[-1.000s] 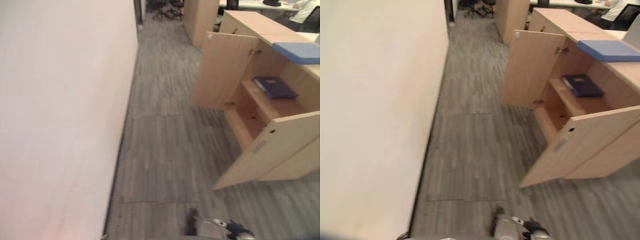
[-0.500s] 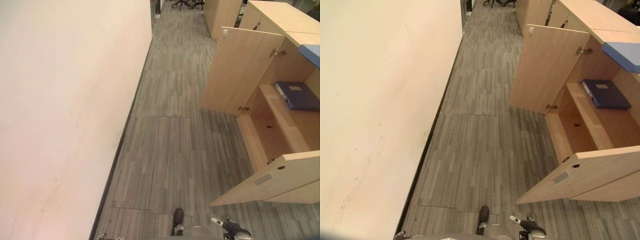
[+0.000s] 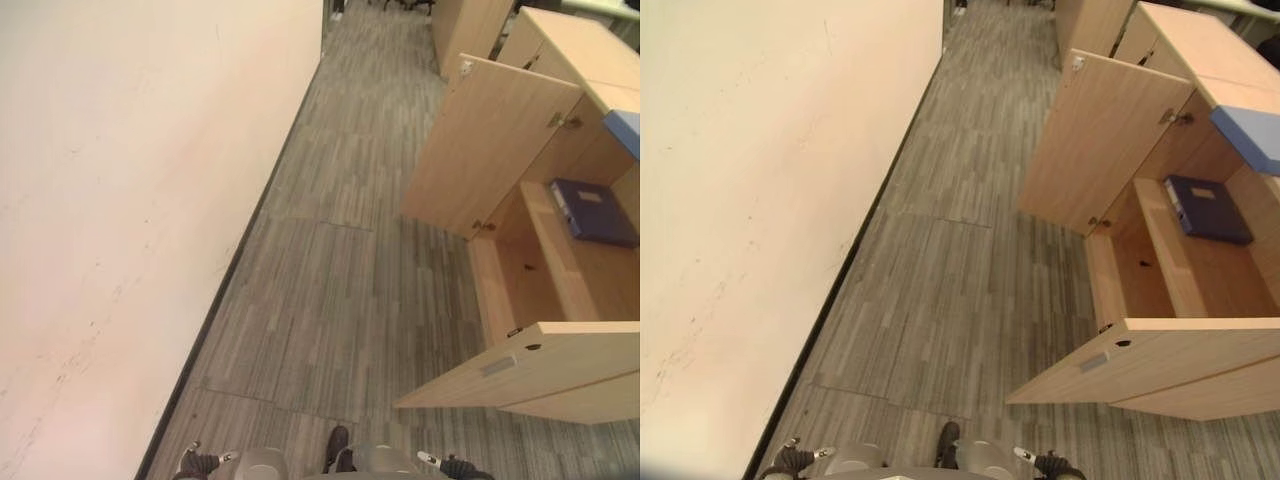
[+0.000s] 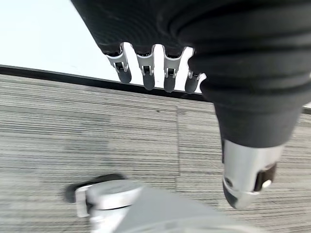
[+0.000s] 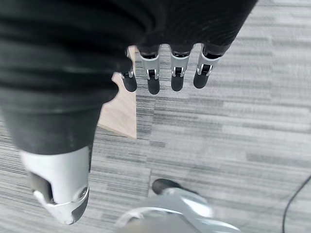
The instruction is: Put the empty folder in the office cabinet
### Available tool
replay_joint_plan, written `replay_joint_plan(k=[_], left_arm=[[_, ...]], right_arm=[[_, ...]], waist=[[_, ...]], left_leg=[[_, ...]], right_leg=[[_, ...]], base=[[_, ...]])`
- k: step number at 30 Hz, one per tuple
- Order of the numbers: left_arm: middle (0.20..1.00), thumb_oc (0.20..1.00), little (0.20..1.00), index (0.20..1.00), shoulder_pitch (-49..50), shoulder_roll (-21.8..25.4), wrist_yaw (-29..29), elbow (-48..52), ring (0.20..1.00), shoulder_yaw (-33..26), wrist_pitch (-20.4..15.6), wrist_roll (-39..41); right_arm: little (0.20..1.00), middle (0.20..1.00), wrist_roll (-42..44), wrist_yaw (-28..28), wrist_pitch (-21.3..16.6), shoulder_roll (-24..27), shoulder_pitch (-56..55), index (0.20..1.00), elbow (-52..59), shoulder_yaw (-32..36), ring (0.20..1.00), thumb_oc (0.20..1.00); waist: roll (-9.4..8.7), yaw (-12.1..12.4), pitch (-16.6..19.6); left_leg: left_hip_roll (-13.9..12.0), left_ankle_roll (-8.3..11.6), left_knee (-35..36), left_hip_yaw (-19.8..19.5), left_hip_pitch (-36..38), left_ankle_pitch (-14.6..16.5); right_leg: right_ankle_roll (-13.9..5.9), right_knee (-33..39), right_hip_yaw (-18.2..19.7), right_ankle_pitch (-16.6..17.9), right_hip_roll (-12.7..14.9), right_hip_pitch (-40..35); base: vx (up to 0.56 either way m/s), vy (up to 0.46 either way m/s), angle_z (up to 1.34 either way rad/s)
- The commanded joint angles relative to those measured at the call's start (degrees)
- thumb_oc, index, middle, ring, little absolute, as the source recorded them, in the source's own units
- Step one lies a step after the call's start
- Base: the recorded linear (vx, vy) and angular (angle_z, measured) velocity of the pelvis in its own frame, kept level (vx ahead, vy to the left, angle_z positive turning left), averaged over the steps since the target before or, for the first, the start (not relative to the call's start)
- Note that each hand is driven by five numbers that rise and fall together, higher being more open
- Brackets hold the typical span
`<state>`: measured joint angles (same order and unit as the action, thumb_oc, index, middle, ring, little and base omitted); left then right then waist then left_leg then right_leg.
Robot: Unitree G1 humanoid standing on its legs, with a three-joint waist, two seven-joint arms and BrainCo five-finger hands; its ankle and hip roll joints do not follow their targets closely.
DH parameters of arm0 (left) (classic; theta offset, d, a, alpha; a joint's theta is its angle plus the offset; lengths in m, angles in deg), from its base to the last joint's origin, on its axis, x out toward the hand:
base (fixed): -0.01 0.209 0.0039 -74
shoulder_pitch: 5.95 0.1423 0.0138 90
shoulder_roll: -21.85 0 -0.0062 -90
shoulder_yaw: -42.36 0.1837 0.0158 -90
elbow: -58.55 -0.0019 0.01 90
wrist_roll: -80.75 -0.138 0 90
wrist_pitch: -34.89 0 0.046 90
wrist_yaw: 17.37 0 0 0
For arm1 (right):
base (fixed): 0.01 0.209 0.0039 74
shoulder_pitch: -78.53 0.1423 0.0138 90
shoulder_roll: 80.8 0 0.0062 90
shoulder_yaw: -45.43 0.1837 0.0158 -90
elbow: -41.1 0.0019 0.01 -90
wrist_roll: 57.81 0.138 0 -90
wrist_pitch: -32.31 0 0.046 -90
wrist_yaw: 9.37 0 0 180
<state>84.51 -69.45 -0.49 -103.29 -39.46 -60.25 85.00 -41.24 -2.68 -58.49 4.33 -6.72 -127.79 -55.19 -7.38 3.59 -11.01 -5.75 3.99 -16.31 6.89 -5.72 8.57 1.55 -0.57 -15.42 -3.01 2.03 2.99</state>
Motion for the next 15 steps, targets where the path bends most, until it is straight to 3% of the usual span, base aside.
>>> replay_joint_plan(k=[1, 3, 4, 7, 12, 15], left_arm=[[1.000, 1.000, 1.000, 1.000, 1.6, -0.8, 0.7, 3.4, 1.000, -0.1, -1.8, 0.5], [1.000, 1.000, 1.000, 1.000, 1.7, -0.9, 0.6, 3.3, 1.000, 0.0, -1.7, 0.2], [1.000, 1.000, 1.000, 1.000, 1.9, -1.4, 0.3, 2.3, 1.000, 0.4, -1.5, -0.4], [1.000, 1.000, 1.000, 1.000, 2.2, -2.1, 0.1, 1.0, 1.000, 0.8, -1.3, -1.2], [1.000, 1.000, 1.000, 1.000, 1.4, -1.5, -0.7, 0.0, 1.000, 1.7, -1.0, -2.7], [1.000, 1.000, 1.000, 1.000, 0.9, -0.9, -0.7, 0.4, 1.000, 1.7, -1.1, -3.1]], right_arm=[[1.000, 1.000, -1.8, 1.2, 0.4, 3.8, -0.6, 1.000, -0.8, 1.1, 1.000, 1.000], [1.000, 1.000, -2.5, 1.3, 0.5, 4.3, -1.0, 1.000, -1.3, 1.9, 1.000, 1.000], [1.000, 1.000, -2.8, 1.2, 0.6, 4.5, -1.6, 1.000, -1.5, 2.9, 1.000, 1.000], [1.000, 1.000, -2.9, 0.9, 0.7, 4.5, -2.3, 1.000, -1.8, 4.1, 1.000, 1.000], [1.000, 1.000, -3.7, 0.4, 1.8, 3.8, -2.7, 1.000, -1.4, 5.0, 1.000, 1.000], [1.000, 1.000, -4.6, 0.2, 2.1, 3.0, -1.8, 1.000, -1.3, 4.3, 1.000, 1.000]], waist=[[3.08, -0.2, 0.3], [4.34, 0.2, 0.5], [5.58, 0.0, 1.5], [6.77, -0.9, 2.9], [6.00, -1.3, 5.1], [6.19, -0.8, 5.1]], left_leg=[[-5.3, 0.60, 12.6, -0.8, -2.6, -15.6], [-6.9, 2.38, 18.4, -2.5, -3.0, -18.9], [-7.8, 3.43, 20.3, -3.2, -1.3, -19.0], [-7.7, 4.00, 21.0, -1.8, 0.4, -18.4], [-0.3, 0.04, 20.4, 0.4, 2.5, -12.8], [3.7, -2.39, 21.3, 2.1, 3.5, -10.4]], right_leg=[[-5.75, 2.1, 0.1, 1.7, 3.6, -7.3], [-6.21, 2.5, 0.1, 0.7, 3.8, -9.1], [-7.14, 2.4, 0.6, 0.3, 4.7, -10.4], [-8.29, 2.8, 0.0, 0.6, 6.3, -11.3], [-11.93, 2.0, 0.5, 5.8, 14.6, -9.5], [-12.88, -1.4, -1.0, 8.5, 18.8, -7.0]], base=[[0.12, 0.160, 0.46], [0.21, 0.294, 0.10], [0.23, 0.335, -0.29], [0.25, 0.436, -0.42], [0.15, 0.438, -0.11], [0.04, 0.363, -0.09]])
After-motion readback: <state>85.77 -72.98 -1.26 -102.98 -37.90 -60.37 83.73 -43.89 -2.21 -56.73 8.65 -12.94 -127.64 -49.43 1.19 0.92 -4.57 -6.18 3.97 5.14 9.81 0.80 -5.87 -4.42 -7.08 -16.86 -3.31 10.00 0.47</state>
